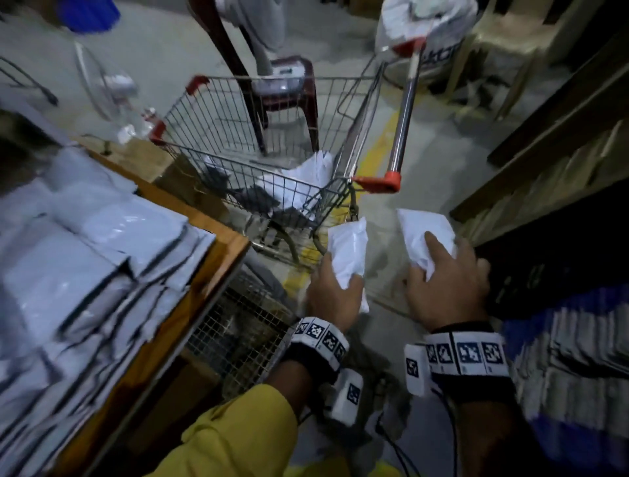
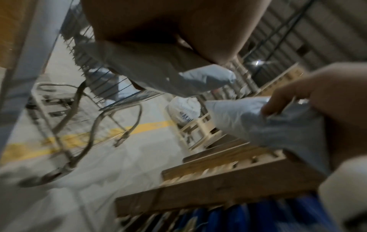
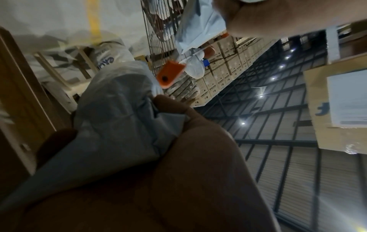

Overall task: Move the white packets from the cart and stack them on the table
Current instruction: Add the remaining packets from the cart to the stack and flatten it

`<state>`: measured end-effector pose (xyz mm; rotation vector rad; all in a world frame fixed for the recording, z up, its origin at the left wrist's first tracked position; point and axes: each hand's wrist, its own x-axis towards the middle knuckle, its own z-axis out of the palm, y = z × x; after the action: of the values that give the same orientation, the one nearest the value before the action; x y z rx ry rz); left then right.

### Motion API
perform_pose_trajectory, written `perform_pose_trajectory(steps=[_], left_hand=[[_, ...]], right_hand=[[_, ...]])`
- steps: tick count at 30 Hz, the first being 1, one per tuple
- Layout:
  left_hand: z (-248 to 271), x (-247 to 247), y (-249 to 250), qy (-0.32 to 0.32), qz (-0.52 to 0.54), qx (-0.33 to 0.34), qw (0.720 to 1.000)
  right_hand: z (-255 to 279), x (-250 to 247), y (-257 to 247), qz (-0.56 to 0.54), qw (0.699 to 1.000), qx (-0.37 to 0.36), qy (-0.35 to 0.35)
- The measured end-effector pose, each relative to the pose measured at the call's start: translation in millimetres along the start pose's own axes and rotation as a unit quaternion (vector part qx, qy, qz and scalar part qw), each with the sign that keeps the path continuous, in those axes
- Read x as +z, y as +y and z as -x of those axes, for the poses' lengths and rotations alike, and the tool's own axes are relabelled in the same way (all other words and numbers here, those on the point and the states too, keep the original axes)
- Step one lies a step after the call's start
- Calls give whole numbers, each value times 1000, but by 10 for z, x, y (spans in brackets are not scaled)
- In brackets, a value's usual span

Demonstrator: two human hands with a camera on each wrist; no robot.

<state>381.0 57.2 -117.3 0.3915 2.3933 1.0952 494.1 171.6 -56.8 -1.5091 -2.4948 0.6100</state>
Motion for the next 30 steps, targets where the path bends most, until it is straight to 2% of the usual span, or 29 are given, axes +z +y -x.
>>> perform_pose_trajectory(steps=[3,7,11,14,17,22,25,30], left_hand=[[226,-348,362,10,14,8,1000],[459,-788,657,16,27,51,998],[693,-1260,702,78,34,105,991],[862,-1653,607,133,51,143,979],[1008,-2112,512,196,59,152,967],[1271,-2902,315,280,97,169,940],[1442,-3272,162,342,129,174,915],[1633,-3789,-247,427,129,128,886]], right_hand=[[131,-514,-127,24,999,-19,-29],[276,-1019,-296,35,996,-63,-56],[335,-1293,-605,39,990,-132,-41],[448,-1336,-930,19,983,-180,-9],[653,-1281,-1311,10,972,-233,-5],[1027,-1134,-1906,-63,942,-330,22],[1195,-1026,-2215,-84,920,-382,25],[1356,-792,-2659,-107,893,-437,2]])
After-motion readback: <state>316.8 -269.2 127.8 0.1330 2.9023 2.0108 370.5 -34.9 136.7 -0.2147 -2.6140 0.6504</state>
